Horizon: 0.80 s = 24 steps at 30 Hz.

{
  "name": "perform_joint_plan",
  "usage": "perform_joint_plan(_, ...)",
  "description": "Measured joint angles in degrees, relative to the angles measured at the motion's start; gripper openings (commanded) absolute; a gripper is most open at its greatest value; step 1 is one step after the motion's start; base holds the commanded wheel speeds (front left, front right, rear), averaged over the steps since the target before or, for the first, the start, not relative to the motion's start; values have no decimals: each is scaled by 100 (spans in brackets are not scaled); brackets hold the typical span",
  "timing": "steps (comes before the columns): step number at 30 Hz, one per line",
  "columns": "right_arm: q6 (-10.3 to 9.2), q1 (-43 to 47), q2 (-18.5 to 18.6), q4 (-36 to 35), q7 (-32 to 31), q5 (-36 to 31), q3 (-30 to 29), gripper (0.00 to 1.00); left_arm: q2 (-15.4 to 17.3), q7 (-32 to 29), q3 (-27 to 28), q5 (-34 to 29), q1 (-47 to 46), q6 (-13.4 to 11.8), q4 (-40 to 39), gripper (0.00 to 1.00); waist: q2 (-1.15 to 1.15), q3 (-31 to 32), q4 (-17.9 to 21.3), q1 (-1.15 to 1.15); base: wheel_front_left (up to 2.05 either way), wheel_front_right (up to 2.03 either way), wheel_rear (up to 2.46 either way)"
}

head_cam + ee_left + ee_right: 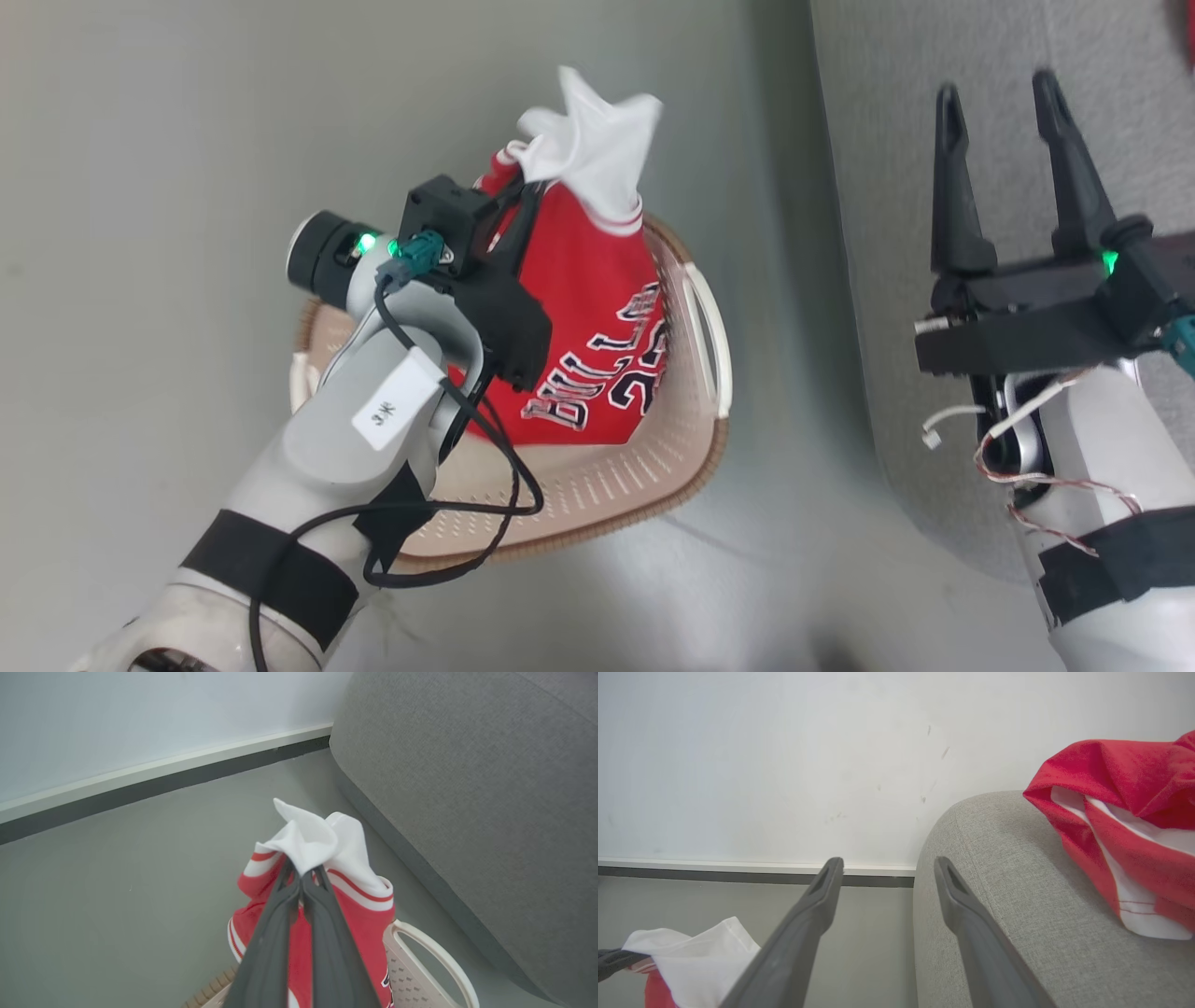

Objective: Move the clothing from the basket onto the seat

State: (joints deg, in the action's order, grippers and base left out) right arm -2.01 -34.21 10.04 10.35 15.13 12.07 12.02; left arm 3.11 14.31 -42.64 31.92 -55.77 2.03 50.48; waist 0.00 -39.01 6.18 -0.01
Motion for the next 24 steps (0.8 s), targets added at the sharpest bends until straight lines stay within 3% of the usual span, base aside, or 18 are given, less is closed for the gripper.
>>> perform_joint_plan(8, 10, 204, -1, 219, -1, 3, -98, 100, 120, 0, 214, -58, -3, 107, -534, 0, 0, 589, -191, 0, 0, 0, 0)
perform_joint_plan(24, 242, 662, -18, 756, -2, 12, -89, 100, 186, 1, 480, -144, -2, 203, -1042, 0, 0, 1977, -457, 0, 0, 0, 0)
